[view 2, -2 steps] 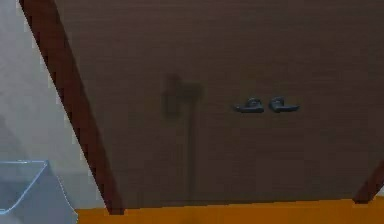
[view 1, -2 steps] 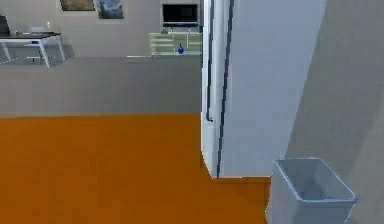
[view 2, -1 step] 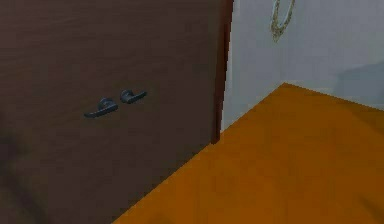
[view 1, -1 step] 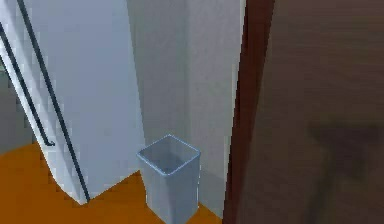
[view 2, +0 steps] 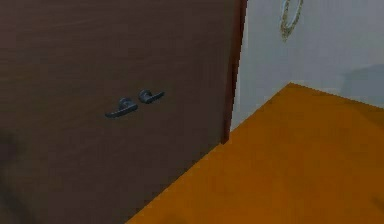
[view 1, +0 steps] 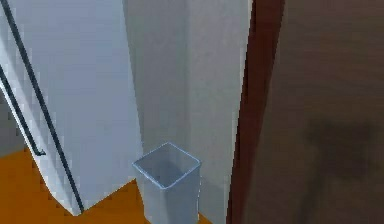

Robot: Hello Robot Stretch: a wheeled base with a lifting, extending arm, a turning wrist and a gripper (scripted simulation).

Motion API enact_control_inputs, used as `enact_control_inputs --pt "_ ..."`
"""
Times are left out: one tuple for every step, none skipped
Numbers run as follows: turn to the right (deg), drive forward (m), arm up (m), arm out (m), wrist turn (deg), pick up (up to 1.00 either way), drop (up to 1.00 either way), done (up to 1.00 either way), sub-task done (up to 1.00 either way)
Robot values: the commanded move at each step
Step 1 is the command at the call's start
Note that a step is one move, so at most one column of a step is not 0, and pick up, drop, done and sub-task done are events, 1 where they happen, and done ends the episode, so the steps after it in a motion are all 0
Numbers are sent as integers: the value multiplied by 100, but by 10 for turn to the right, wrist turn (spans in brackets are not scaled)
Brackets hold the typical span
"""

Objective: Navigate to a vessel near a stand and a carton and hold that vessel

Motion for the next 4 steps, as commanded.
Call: enact_control_inputs --pt "-450 0 0 0 0 0 0 0 0" --pt "-270 0 0 0 0 0 0 0 0" --pt "0 100 0 0 0 0 0 0 0" --pt "60 0 0 0 0 0 0 0 0"
